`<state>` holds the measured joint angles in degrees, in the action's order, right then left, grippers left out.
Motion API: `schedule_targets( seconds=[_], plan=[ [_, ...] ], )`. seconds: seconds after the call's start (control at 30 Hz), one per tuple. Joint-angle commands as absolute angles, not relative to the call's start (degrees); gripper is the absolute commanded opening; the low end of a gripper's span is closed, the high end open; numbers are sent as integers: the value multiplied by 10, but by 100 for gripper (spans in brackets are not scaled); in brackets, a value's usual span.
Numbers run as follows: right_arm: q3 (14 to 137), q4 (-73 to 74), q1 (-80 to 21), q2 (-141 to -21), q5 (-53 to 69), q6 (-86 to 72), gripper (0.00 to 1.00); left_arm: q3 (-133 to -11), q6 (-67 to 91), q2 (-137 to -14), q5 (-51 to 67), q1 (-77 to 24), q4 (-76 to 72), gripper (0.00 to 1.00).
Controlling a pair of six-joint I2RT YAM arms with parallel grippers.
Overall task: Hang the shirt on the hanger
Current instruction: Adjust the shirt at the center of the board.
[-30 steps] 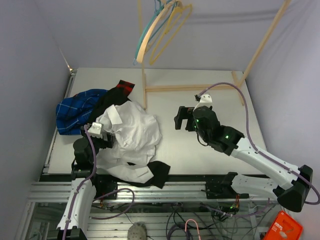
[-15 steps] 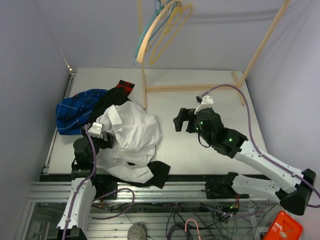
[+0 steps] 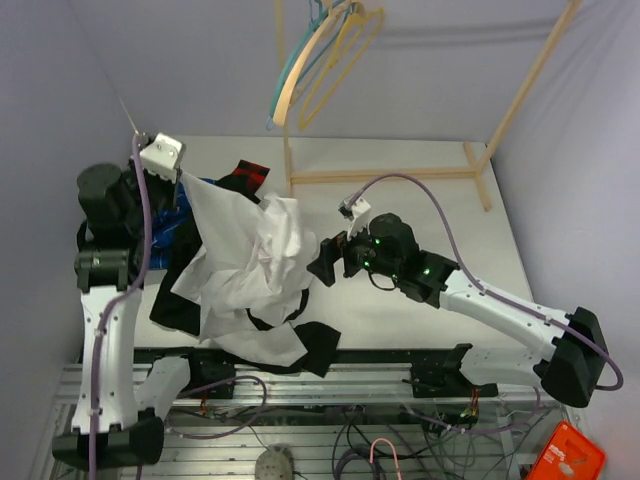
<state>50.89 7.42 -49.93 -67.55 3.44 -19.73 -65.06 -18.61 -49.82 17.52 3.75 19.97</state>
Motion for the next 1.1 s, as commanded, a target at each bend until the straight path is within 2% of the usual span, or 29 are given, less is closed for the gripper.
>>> schedule_targets(
  seconds=[0.0, 0.1, 0.13, 0.2, 0.3, 0.33, 0.37, 0.63, 0.8, 0.9, 1.0, 1.07],
  plan=[
    [504, -71, -506, -691, 118, -142, 100, -745, -182, -608, 236, 58, 463, 26],
    [554, -64, -506, -739, 106, -125, 100, -767, -207, -665, 379, 70, 545, 50],
    [568, -56, -507, -752, 104, -121, 100, -763, -214, -669, 409, 69, 552, 54],
    [593, -50, -508, -765, 102, -120, 100, -748, -220, -667, 447, 69, 547, 59],
    [580, -57, -509, -747, 88, -120, 100, -749, -259, -670, 483, 69, 583, 60],
    [569, -59, -509, -734, 76, -120, 100, -751, -272, -674, 491, 70, 598, 68],
    [551, -62, -509, -718, 62, -118, 100, -753, -292, -679, 497, 70, 615, 96],
    [490, -34, -506, -639, -55, -123, 100, -803, -358, -716, 530, 69, 698, 97],
    [423, -79, -495, -615, -62, -129, 100, -824, -232, -687, 461, 69, 574, 98],
    [396, -112, -456, -616, -10, -140, 100, -811, -157, -665, 341, 69, 483, 97],
    [360, -164, -386, -633, 93, -163, 100, -841, -184, -672, 312, 69, 495, 97],
    [322, -226, -349, -647, 156, -177, 99, -877, -217, -686, 332, 69, 535, 97]
  ],
)
